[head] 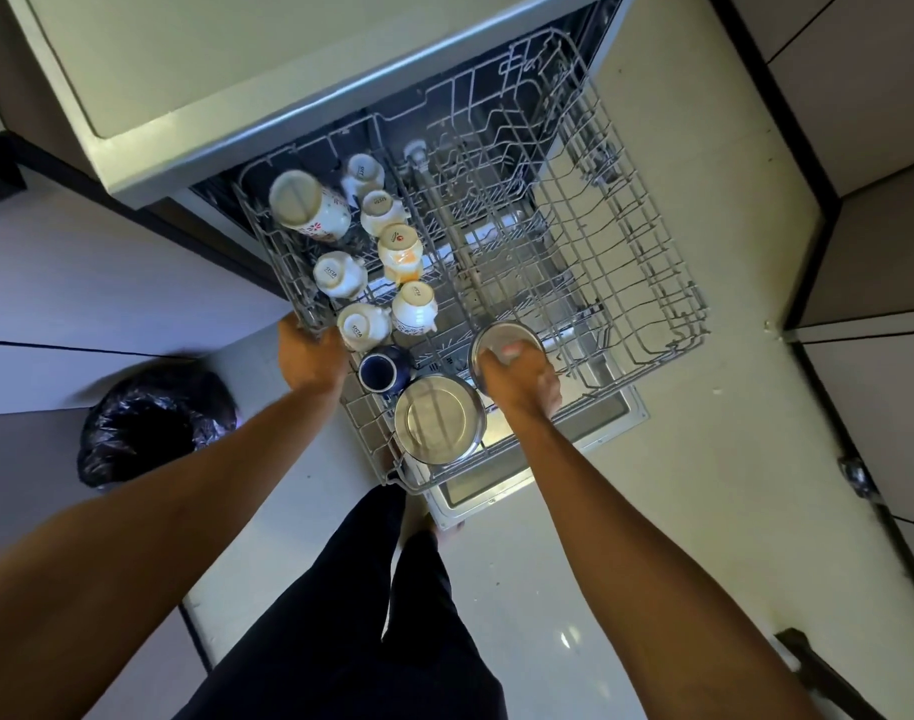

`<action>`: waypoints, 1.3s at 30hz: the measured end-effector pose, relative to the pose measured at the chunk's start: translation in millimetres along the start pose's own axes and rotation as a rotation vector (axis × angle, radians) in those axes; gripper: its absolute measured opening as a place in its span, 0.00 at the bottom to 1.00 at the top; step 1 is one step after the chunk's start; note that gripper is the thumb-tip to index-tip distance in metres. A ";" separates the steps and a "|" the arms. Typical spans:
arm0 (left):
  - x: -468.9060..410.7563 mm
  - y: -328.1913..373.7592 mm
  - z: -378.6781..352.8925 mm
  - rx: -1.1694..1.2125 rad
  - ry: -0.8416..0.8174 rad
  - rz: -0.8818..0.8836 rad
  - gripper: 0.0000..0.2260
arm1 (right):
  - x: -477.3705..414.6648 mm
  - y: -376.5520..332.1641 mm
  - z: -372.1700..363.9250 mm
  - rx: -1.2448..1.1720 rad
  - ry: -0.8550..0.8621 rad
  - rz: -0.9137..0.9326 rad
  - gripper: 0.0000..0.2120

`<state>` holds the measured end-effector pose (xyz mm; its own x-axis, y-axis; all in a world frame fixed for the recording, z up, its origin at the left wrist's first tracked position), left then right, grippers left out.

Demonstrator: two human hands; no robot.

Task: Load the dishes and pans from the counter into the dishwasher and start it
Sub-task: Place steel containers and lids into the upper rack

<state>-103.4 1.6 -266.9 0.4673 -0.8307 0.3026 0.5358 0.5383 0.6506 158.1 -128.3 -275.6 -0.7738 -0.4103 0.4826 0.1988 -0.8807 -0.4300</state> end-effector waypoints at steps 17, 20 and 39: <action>-66.6 4.1 220.7 0.154 0.201 -0.330 0.07 | 168.3 -222.9 -18.1 0.033 -0.178 0.712 0.08; -96.5 -1.5 279.8 0.171 0.293 -0.333 0.06 | 216.9 -285.7 -30.7 0.039 -0.143 0.905 0.08; -314.3 34.6 411.9 -0.137 0.322 -0.722 0.08 | 320.9 -595.2 -192.4 -0.037 -0.034 1.084 0.10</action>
<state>-521.4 222.9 -52.6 0.1412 -0.9099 -0.3900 0.8550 -0.0865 0.5114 -324.2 309.8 -11.6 -0.1802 -0.9726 -0.1466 0.7479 -0.0387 -0.6627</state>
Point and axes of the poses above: each hand's wrist, its own x-axis away from the middle knuckle, its own z-axis out of the back of the hand, y = z × x, the point moved 6 cm from there along -x, towards the middle knuckle, and after that the axes turned 7 degrees about y, right-handed, at the moved point
